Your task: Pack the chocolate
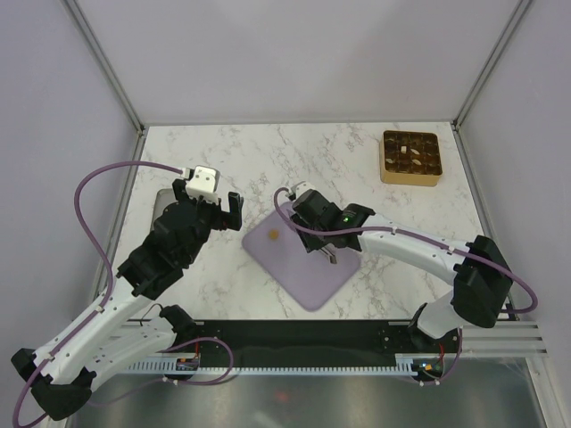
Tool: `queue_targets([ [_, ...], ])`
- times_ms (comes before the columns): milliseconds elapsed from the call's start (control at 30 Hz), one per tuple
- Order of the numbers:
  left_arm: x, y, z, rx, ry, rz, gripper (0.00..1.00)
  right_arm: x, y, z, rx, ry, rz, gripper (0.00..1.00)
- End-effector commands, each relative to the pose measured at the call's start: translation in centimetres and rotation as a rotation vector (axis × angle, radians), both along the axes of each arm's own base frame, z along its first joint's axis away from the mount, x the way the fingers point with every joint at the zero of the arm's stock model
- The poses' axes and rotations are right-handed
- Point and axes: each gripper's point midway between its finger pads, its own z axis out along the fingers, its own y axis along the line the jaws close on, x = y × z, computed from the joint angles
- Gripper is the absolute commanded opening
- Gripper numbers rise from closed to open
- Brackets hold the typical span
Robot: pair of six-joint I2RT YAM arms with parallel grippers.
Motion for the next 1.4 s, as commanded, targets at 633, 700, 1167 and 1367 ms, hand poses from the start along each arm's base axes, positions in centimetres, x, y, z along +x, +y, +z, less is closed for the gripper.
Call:
queue_targets([
  [633,0.3,0.2,1.2,0.002,-0.049,0.011,0.98,-1.6,3.1,-1.5,-0.019,-0.001,0.231,0.5],
  [700,0.4,0.2,1.1,0.003,-0.048,0.011,0.97,-1.6,3.2,-2.1,-0.034,0.003,0.244,0.5],
  [1167,0.3,0.1,1.2,0.002,-0.049,0.01,0.98,-2.7,3.2,-3.0,-0.046,0.047,0.263,0.47],
  [1367,0.3,0.2,1.2,0.002,-0.05,0.013,0.98,-2.8,2.7,-2.6,-0.054,0.049,0.236,0.44],
])
